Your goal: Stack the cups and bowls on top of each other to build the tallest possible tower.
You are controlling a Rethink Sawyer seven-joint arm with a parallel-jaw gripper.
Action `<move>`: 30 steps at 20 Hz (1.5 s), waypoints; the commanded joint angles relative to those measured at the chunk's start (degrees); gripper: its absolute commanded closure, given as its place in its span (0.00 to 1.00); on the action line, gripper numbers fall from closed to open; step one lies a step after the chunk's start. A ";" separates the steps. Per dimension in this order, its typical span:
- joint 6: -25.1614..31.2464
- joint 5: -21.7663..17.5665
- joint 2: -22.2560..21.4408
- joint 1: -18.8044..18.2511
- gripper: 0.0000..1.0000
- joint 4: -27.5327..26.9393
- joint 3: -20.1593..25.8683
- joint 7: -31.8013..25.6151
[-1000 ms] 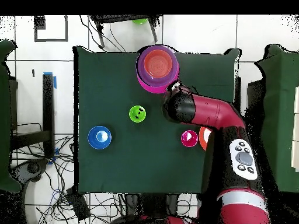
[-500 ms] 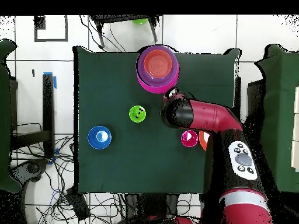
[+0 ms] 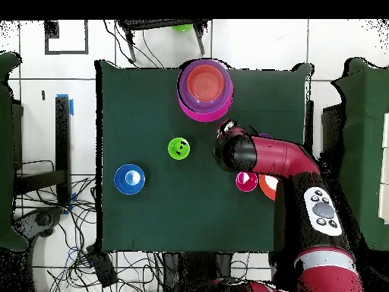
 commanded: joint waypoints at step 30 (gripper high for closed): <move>-7.34 -13.09 10.95 -6.58 0.00 2.84 9.48 -5.80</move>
